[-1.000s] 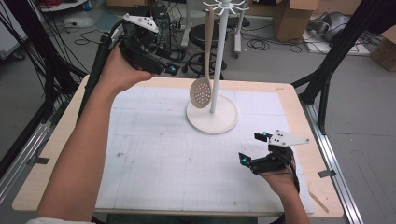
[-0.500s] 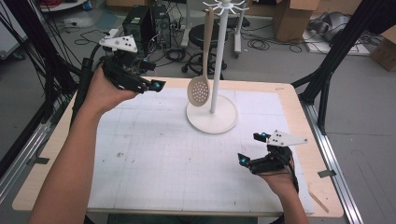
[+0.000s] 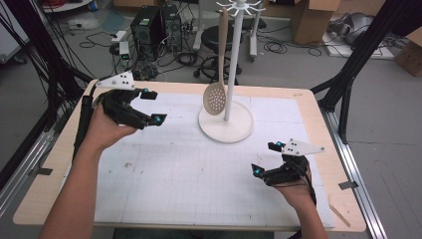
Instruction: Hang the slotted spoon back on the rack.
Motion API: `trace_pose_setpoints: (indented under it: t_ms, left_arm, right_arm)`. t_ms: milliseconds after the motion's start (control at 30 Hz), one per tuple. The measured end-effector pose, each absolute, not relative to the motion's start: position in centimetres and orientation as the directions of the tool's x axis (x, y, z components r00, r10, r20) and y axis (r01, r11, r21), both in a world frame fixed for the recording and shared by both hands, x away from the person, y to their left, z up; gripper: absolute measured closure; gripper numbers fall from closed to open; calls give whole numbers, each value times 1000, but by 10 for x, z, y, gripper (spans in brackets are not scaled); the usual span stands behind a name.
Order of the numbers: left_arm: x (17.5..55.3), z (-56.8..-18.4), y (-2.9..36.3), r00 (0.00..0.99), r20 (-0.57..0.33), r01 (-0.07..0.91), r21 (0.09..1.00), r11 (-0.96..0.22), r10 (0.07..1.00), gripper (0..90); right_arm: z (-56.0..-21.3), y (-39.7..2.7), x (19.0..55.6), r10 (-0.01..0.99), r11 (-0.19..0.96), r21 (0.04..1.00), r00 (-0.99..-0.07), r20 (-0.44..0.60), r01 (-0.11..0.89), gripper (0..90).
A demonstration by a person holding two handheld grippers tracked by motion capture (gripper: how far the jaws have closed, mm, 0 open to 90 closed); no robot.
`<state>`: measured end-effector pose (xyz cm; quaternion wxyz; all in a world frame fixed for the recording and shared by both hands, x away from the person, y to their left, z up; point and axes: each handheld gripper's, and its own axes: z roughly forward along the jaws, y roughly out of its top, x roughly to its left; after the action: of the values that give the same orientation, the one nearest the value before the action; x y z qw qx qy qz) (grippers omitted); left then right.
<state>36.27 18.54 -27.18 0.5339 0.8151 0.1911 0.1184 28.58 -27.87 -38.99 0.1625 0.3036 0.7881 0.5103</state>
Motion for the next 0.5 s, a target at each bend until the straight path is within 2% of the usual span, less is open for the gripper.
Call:
trace_pose_setpoints:
  t_ms: [333,500]
  left_arm:
    - [345,-311,200,892,-53,212,926,-311,449,126]
    - [335,-320,203,892,-46,196,935,-295,449,123]
  right_arm:
    - [-392,-277,287,644,300,899,-763,56,319,4]
    - [-394,-276,288,644,303,897,-763,57,323,4]
